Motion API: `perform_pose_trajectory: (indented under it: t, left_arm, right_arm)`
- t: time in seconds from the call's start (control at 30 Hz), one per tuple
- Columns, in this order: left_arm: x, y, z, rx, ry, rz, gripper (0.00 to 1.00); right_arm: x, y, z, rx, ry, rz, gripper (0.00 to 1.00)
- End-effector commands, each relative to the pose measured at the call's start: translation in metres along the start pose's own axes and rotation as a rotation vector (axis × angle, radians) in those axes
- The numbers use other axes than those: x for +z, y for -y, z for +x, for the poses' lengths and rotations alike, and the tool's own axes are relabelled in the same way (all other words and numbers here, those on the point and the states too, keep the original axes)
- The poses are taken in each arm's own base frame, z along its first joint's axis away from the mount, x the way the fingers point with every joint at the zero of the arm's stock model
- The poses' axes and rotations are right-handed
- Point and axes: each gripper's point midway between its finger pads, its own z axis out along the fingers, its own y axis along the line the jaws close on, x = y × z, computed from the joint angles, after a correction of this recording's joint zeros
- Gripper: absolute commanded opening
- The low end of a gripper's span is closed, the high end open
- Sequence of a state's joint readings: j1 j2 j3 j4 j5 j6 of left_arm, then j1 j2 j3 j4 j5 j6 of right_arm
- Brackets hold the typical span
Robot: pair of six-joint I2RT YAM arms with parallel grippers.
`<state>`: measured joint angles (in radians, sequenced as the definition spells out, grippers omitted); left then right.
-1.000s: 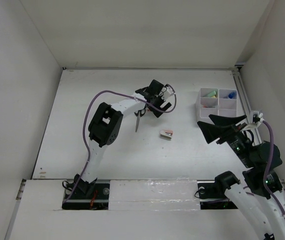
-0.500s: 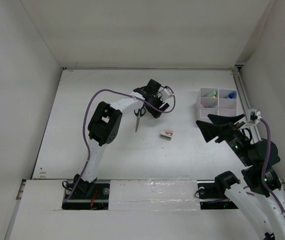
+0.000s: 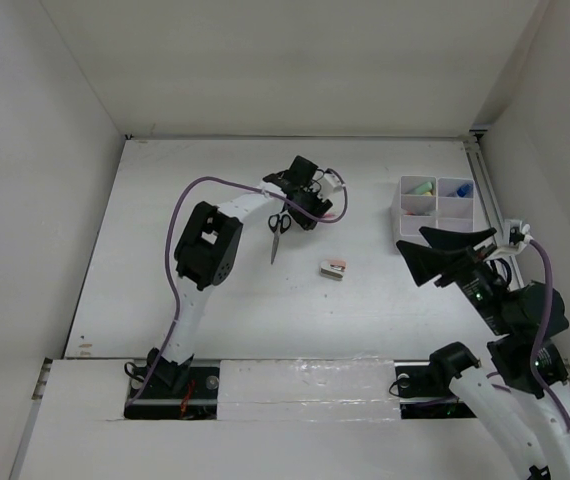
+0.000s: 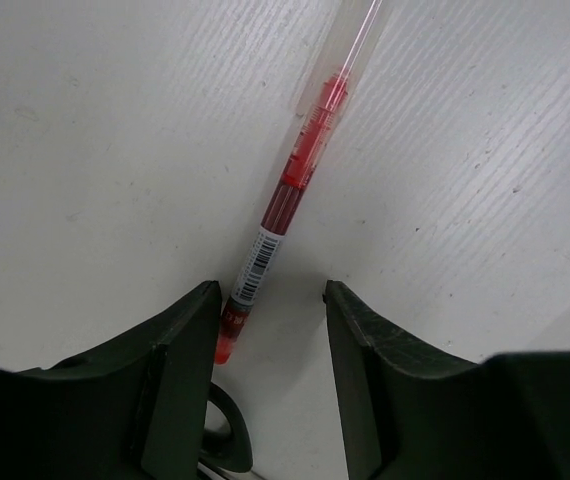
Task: Sort the stationery into containers
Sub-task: Pick up the pen from the center of the board.
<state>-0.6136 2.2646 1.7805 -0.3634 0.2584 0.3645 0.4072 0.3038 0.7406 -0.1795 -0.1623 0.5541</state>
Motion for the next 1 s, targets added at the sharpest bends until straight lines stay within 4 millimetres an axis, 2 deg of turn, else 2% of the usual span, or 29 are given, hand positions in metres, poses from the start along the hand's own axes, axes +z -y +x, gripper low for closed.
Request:
perform_pose_trajectory:
  t: [0.0, 0.3, 0.33, 0.37, 0.53, 0.6, 0.67, 0.77, 0.8, 0.87, 0.9, 0.97]
  left_arm:
    - [0.014, 0.01, 0.029, -0.025, -0.094, 0.052, 0.41]
    - [0.019, 0.008, 0.031, -0.036, -0.108, 0.045, 0.11]
    - [0.021, 0.007, 0.031, -0.036, -0.108, 0.045, 0.09]
    - [0.02, 0.006, 0.027, -0.034, -0.099, 0.042, 0.0]
    - [0.028, 0.011, 0.03, -0.036, -0.121, 0.016, 0.0]
    - [0.023, 0.004, 0.017, -0.052, -0.101, -0.018, 0.0]
    - [0.006, 0.004, -0.002, -0.08, -0.067, -0.029, 0.0]
    - [-0.024, -0.001, -0.032, -0.103, 0.008, -0.072, 0.0]
    - [-0.053, -0.002, -0.058, -0.099, 0.089, -0.09, 0.0]
    - [-0.077, 0.002, -0.075, -0.133, 0.175, -0.096, 0.0]
    - [-0.115, 0.01, -0.098, -0.123, 0.268, -0.105, 0.0]
    - [-0.136, 0.016, -0.103, -0.158, 0.354, -0.128, 0.0]
  right_arm:
    - [-0.007, -0.018, -0.02, -0.003, 0.049, -0.051, 1.0]
    - [-0.013, -0.02, -0.023, -0.002, 0.05, -0.041, 1.0]
    - [-0.017, -0.024, -0.029, -0.005, 0.066, -0.052, 1.0]
    - [-0.017, -0.023, -0.027, -0.004, 0.059, -0.047, 1.0]
    - [-0.025, -0.024, -0.033, -0.006, 0.085, -0.038, 1.0]
    - [-0.025, -0.021, -0.032, -0.004, 0.083, -0.022, 1.0]
    - [-0.021, -0.017, -0.031, -0.001, 0.078, -0.007, 1.0]
    - [-0.011, -0.001, -0.023, 0.034, 0.058, 0.063, 1.0]
    - [-0.011, 0.002, -0.026, 0.034, 0.071, 0.082, 1.0]
    - [-0.003, 0.009, -0.025, 0.047, 0.081, 0.109, 1.0]
    - [-0.002, 0.01, -0.033, 0.058, 0.118, 0.122, 1.0]
    - [0.007, 0.021, -0.032, 0.06, 0.117, 0.166, 1.0]
